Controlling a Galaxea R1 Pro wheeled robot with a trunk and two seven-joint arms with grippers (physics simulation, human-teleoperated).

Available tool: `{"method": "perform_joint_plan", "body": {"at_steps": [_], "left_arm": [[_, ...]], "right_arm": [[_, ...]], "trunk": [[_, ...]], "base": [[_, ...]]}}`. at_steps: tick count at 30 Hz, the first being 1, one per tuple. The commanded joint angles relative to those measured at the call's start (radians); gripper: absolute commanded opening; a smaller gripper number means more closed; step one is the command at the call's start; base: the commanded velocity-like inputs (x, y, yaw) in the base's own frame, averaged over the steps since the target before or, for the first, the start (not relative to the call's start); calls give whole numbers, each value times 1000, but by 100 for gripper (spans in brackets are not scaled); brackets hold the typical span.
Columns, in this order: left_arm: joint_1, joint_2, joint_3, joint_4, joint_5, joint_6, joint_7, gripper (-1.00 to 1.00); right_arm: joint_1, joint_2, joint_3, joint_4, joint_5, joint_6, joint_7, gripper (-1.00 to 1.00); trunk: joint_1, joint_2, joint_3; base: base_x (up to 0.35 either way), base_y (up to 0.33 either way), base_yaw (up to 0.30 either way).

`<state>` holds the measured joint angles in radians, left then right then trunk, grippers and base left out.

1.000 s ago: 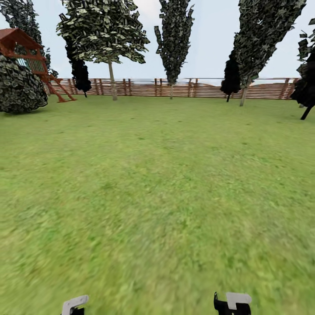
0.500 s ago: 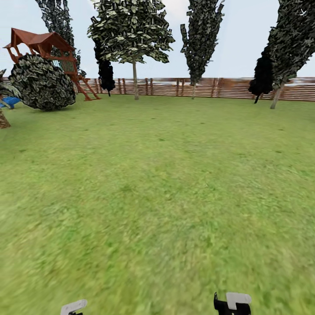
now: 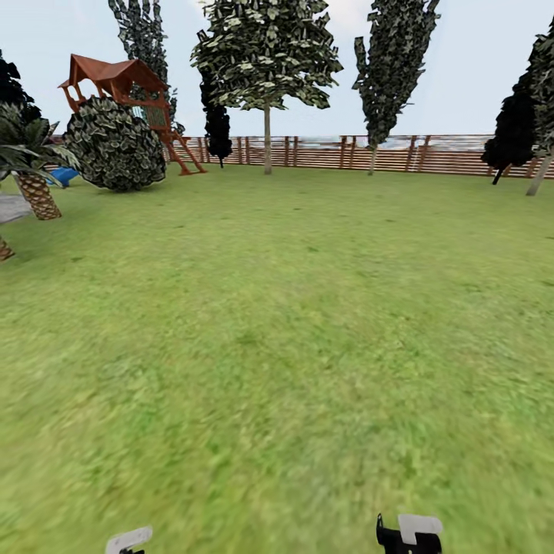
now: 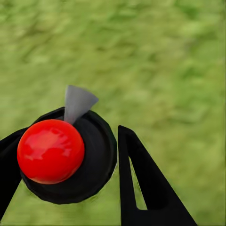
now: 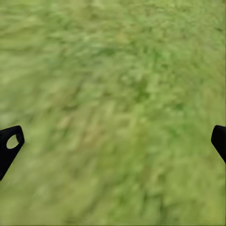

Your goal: In the garden, pick up the pesticide atomizer on the floor and spray pesticide onto both trees until each tree trunk is fully covered.

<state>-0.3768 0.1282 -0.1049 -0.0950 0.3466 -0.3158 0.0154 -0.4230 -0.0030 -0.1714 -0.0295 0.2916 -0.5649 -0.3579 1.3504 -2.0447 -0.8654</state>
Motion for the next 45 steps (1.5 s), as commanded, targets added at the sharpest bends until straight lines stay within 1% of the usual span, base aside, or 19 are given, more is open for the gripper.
{"method": "perform_joint_plan", "body": {"at_steps": [1, 19, 25, 33, 45], "left_arm": [[-1, 0, -9, 0, 7, -3, 2, -100], [1, 3, -7, 1, 8, -3, 5, -100], [1, 4, -7, 0, 8, -3, 6, -100], [1, 4, -7, 0, 8, -3, 7, -100], [0, 4, -7, 1, 8, -3, 8, -100]], "right_arm": [[-1, 0, -7, 1, 11, -3, -4, 100], [0, -2, -7, 0, 9, -3, -3, 100], [0, -2, -7, 0, 9, -3, -3, 100], [-1, -11, -7, 0, 9, -3, -3, 100], [0, -11, -7, 0, 9, -3, -4, 100]], "trunk": [[0, 0, -1], [0, 0, -1], [0, 0, -1], [0, 0, -1], [0, 0, -1]], "base": [[331, 10, 11], [335, 1, 1], [336, 0, 157], [336, 0, 22], [336, 0, 0]]}}
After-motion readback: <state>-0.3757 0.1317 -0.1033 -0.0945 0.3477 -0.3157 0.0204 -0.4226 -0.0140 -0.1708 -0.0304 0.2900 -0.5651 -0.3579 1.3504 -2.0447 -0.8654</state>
